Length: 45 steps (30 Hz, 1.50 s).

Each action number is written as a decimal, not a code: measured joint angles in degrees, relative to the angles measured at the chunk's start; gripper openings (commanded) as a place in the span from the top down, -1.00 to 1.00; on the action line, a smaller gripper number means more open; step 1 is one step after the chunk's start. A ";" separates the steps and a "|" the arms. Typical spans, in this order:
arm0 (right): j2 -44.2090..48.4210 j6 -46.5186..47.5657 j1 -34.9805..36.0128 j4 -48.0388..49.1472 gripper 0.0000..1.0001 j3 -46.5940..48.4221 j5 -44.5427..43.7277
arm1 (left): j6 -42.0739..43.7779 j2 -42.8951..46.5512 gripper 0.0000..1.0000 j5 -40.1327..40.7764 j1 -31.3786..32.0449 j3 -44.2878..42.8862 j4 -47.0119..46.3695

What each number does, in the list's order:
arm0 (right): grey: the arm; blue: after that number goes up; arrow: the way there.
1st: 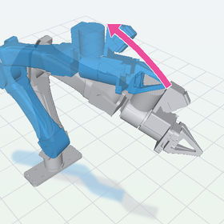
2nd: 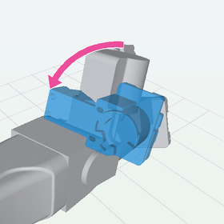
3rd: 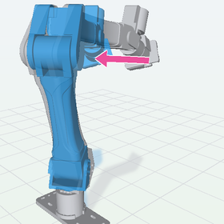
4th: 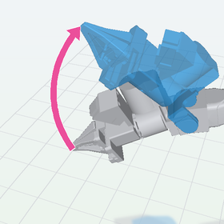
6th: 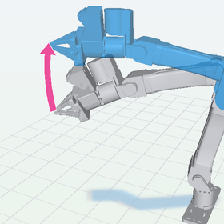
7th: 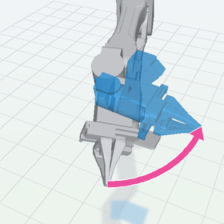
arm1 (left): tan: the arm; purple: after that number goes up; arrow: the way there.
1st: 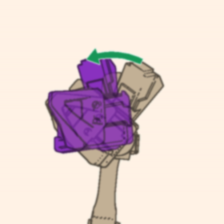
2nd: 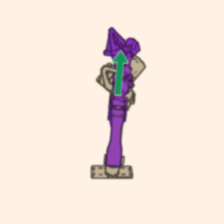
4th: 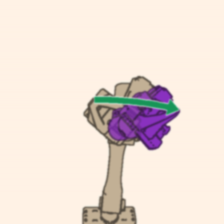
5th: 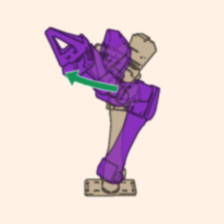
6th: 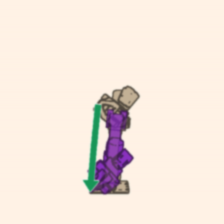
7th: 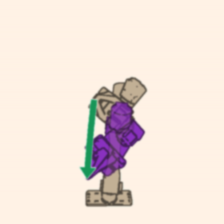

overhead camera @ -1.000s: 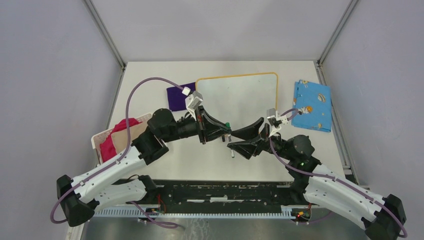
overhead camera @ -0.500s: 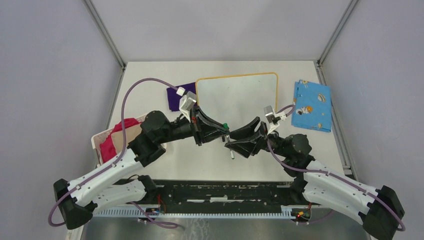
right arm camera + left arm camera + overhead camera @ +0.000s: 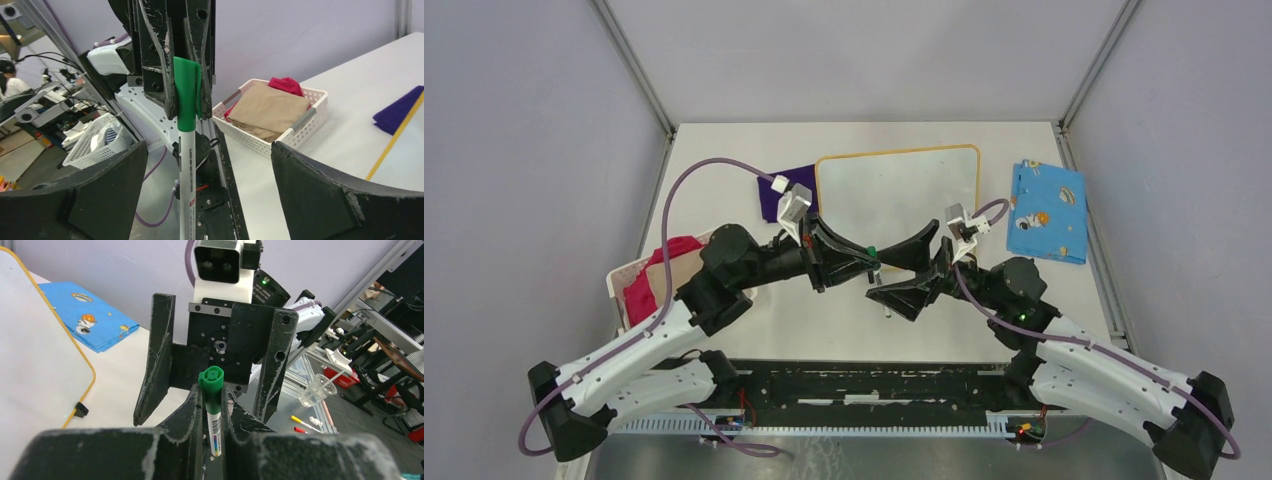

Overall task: Write a sentence on the whiteboard
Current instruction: Open the whiteboard marker at the center of the board.

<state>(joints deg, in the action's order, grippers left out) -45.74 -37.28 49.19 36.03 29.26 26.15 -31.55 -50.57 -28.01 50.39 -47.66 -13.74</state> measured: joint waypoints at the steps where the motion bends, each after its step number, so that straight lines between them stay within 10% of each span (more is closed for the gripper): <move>1: 0.44 0.85 0.31 -1.95 -0.96 0.68 -0.92 | 0.00 0.22 0.96 0.61 0.00 0.00 0.07; 28: 11.04 23.23 0.94 -38.73 -0.78 5.64 -39.69 | 0.26 3.54 0.96 14.51 0.00 -1.49 6.78; 45: 7.17 20.59 0.96 -27.52 -0.72 14.01 -8.68 | 1.11 6.49 0.96 15.56 0.00 -1.77 7.76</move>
<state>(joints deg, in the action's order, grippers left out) -38.57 -16.69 50.15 8.51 43.27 17.47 -30.44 -44.07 -12.45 50.39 -49.43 -5.98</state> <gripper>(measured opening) 0.868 0.175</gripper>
